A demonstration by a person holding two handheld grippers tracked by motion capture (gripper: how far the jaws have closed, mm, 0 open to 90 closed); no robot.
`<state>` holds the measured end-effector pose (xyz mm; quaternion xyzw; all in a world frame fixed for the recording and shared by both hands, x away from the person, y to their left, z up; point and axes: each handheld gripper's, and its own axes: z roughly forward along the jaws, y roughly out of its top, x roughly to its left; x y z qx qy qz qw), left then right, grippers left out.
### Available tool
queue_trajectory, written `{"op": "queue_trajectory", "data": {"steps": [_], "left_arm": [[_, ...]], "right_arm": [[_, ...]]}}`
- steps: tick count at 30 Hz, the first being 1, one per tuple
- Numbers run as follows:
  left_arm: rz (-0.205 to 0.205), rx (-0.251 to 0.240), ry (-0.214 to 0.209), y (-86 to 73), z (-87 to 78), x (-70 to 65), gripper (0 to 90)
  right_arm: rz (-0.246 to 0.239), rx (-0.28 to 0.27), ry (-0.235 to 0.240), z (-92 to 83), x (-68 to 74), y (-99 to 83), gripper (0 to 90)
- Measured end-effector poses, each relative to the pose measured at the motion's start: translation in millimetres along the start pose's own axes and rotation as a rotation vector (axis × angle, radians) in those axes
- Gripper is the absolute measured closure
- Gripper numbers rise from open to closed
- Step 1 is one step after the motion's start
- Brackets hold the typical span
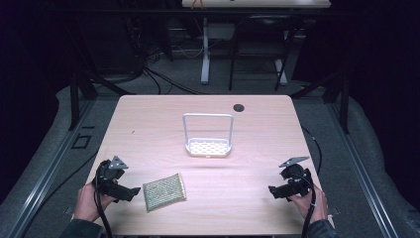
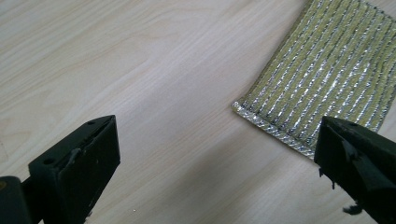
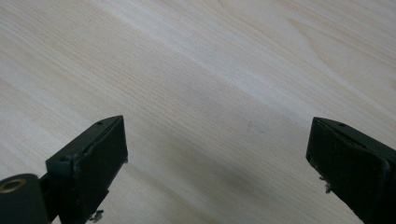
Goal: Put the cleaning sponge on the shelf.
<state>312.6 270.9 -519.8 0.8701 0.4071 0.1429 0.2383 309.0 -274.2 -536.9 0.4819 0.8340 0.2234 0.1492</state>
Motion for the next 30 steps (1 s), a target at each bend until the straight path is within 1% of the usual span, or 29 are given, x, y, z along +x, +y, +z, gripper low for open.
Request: {"op": "queue_trajectory", "data": {"steps": [3,4,6,8,9,10,11,12,14,15,16,17,18,19,21,22,23,24,25,28,30], "left_arm": [[0.007,-0.003,-0.010,1.8,-1.4,-1.7,0.1],[0.011,-0.009,-0.018,2.6,-2.2,-3.0,0.1],[0.008,-0.021,-0.030,3.5,-3.9,-5.6,0.1],[0.007,-0.029,-0.059,4.2,-4.3,-7.2,0.1],[0.015,-0.024,-0.070,5.8,-4.1,-9.0,0.1],[0.020,-0.023,-0.067,6.7,-4.1,-10.6,0.1],[0.024,-0.030,-0.076,8.3,-3.8,-12.4,0.0],[0.028,-0.022,-0.083,12.1,-1.8,-14.5,0.0],[0.024,-0.023,-0.087,13.9,-0.7,-15.8,0.0],[0.026,-0.027,-0.098,15.7,-0.2,-17.1,0.0],[0.029,-0.028,-0.111,17.7,0.4,-18.9,0.0],[0.033,-0.024,-0.110,19.8,0.9,-21.6,0.0],[0.043,-0.018,-0.124,23.7,2.4,-26.4,0.0],[0.043,-0.018,-0.124,23.7,2.4,-26.4,0.0],[0.045,0.007,-0.141,27.4,5.4,-30.3,0.0],[0.051,0.041,-0.161,31.5,8.5,-34.0,0.0],[0.051,0.041,-0.161,31.5,8.5,-34.0,0.0],[0.059,0.057,-0.173,33.8,9.7,-36.0,0.0],[0.076,0.068,-0.175,36.2,10.6,-37.5,0.0],[0.095,0.101,-0.190,42.3,14.2,-41.3,0.0],[0.114,0.118,-0.201,46.1,16.9,-44.0,0.0]], "right_arm": [[-0.001,-0.003,0.002,0.0,-0.2,0.4,4.9],[-0.009,-0.001,0.002,-0.6,-0.2,1.8,5.0],[-0.007,-0.005,0.009,-0.9,1.3,2.2,5.1],[-0.013,-0.003,0.007,-0.7,2.0,1.7,5.2],[-0.010,0.002,0.014,-1.2,3.2,1.6,5.3],[-0.019,0.003,0.011,-1.2,4.2,1.6,5.3],[-0.024,-0.001,0.010,-1.2,4.5,1.8,5.3],[-0.023,-0.004,0.020,-1.5,4.5,3.4,5.9],[-0.017,-0.008,0.026,-0.4,4.5,3.7,6.0],[-0.021,-0.003,0.034,0.4,4.2,4.1,6.1],[-0.024,0.005,0.032,2.1,5.3,4.6,6.3],[-0.024,0.005,0.032,2.1,5.3,4.6,6.3],[-0.028,0.007,0.036,1.7,6.0,5.2,6.2],[-0.028,0.007,0.036,1.7,6.0,5.2,6.2],[-0.032,0.001,0.027,1.7,6.0,5.8,4.5],[-0.036,0.002,0.027,1.6,6.1,6.2,4.3],[-0.036,0.002,0.027,1.6,6.1,6.2,4.3],[-0.039,0.003,0.032,1.9,6.4,6.4,4.3],[-0.039,0.010,0.032,2.1,6.9,6.7,4.1],[-0.054,0.020,0.039,4.0,7.8,7.1,4.9],[-0.053,0.023,0.039,4.1,8.3,7.1,5.4]]}}
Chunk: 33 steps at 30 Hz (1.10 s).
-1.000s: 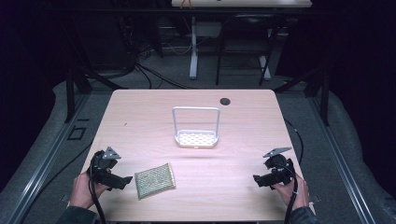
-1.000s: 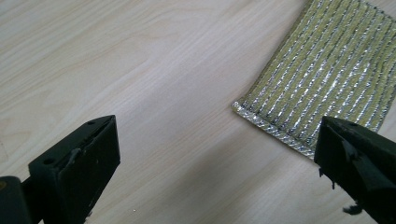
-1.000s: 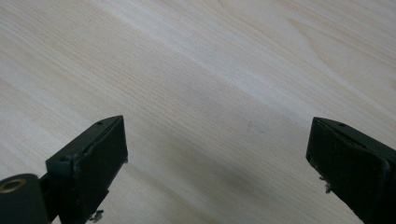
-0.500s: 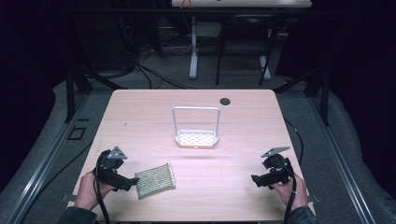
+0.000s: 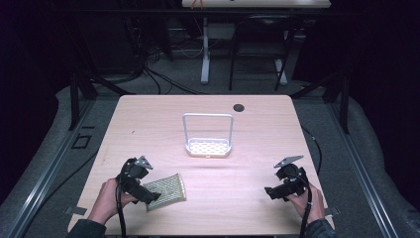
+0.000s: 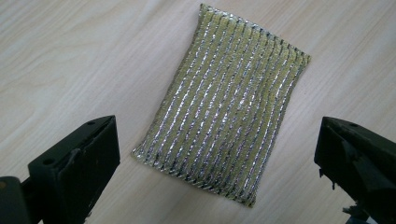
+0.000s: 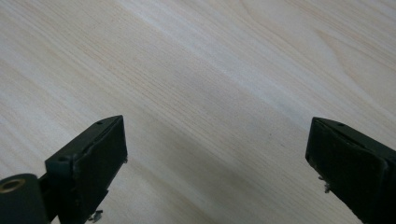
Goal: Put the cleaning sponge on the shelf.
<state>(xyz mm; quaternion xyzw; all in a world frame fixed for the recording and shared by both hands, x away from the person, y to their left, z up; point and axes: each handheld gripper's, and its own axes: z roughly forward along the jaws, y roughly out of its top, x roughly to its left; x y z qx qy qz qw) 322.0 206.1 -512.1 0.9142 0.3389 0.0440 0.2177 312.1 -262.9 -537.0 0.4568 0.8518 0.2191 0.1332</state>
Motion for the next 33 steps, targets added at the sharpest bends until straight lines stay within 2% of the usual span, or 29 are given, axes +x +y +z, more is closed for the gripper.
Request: {"op": "queue_trajectory", "data": {"steps": [4,9,13,14,27,29,33], "left_arm": [[0.046,0.030,-0.045,9.2,5.7,-5.1,0.0],[0.072,0.061,-0.051,14.4,13.9,-6.9,0.0],[0.074,0.088,-0.037,15.5,23.4,-4.9,0.0],[0.086,0.105,-0.033,15.6,26.7,-4.5,0.0],[0.104,0.157,-0.014,15.5,43.7,-8.5,0.5],[0.109,0.163,-0.012,15.0,44.8,-8.6,3.0],[0.110,0.156,0.018,14.2,44.7,-9.8,9.5]], "right_arm": [[-0.005,-0.002,0.027,0.4,0.3,0.7,5.9],[-0.006,-0.004,0.043,1.6,1.6,1.2,6.2],[-0.017,0.009,0.042,2.5,1.0,1.3,6.7],[-0.009,0.002,0.047,2.2,1.1,1.1,6.8],[-0.012,0.000,0.048,2.2,0.7,1.2,7.5],[-0.016,0.004,0.046,2.3,0.2,1.1,7.6],[-0.016,0.007,0.045,2.6,0.1,1.0,7.9]]}}
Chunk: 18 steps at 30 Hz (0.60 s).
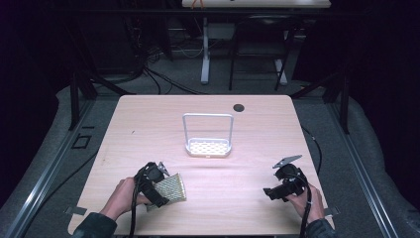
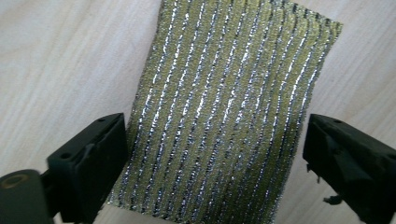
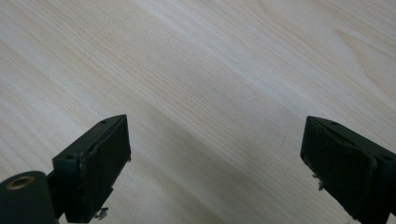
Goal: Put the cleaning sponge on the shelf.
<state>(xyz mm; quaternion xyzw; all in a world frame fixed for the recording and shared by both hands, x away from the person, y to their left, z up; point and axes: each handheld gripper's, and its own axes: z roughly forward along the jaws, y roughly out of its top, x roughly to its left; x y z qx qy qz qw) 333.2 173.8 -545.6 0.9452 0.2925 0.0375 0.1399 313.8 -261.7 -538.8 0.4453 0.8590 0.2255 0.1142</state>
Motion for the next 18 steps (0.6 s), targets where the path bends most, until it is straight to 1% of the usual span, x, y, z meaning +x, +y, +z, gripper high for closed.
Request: {"op": "queue_trajectory", "data": {"steps": [3,5,12,18], "left_arm": [[0.002,-0.003,0.011,-0.8,0.3,-1.4,11.0],[0.003,-0.001,0.013,-1.0,0.5,-2.2,12.4],[0.005,-0.005,0.024,-2.0,1.4,-3.6,15.6],[-0.007,-0.007,0.025,-2.9,1.8,-4.1,20.0]], "right_arm": [[0.000,0.000,0.001,-0.1,-0.3,0.0,8.2],[0.000,0.007,-0.001,-0.5,-0.5,-0.1,8.3],[0.003,0.003,-0.001,-0.5,-0.5,-0.2,8.3],[0.001,0.003,0.002,-0.3,-0.1,0.0,8.5]]}}
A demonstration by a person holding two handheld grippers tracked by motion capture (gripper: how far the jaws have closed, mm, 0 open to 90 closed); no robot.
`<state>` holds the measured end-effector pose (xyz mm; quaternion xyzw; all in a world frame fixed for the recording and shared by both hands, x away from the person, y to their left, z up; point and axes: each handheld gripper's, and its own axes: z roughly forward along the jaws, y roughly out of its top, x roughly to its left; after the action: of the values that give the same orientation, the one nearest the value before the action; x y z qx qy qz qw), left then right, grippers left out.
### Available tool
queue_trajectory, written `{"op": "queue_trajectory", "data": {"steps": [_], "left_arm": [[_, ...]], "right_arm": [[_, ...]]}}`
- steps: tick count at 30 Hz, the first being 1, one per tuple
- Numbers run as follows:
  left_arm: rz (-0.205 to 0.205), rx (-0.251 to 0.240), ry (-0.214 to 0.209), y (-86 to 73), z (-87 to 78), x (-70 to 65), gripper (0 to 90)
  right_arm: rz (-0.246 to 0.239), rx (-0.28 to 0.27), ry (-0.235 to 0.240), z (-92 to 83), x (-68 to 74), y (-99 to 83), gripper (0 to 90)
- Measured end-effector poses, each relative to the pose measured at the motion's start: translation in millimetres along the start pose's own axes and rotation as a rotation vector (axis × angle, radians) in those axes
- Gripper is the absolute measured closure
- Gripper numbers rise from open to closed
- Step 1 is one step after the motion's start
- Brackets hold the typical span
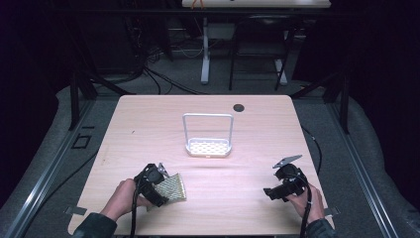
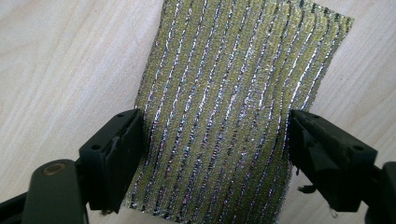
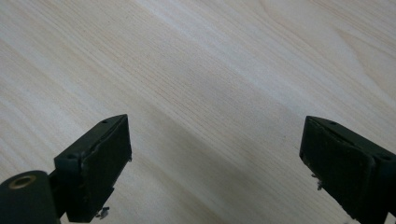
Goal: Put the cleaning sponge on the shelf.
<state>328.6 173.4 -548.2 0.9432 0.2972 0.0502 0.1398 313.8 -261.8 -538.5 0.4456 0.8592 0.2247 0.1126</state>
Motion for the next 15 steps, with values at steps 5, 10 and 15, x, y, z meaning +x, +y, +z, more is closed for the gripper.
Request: {"op": "queue_trajectory", "data": {"steps": [5,10,15], "left_arm": [[-0.008,0.001,0.007,0.0,-0.1,-0.6,22.7],[-0.016,0.000,0.010,0.5,-0.2,-1.2,26.7],[-0.022,-0.004,0.014,0.3,-0.9,-0.7,31.3]], "right_arm": [[0.000,0.001,0.002,0.2,0.6,0.1,8.7],[0.001,0.004,0.004,0.8,0.7,0.0,8.9],[-0.001,0.003,0.001,0.7,0.2,-0.2,9.0]]}}
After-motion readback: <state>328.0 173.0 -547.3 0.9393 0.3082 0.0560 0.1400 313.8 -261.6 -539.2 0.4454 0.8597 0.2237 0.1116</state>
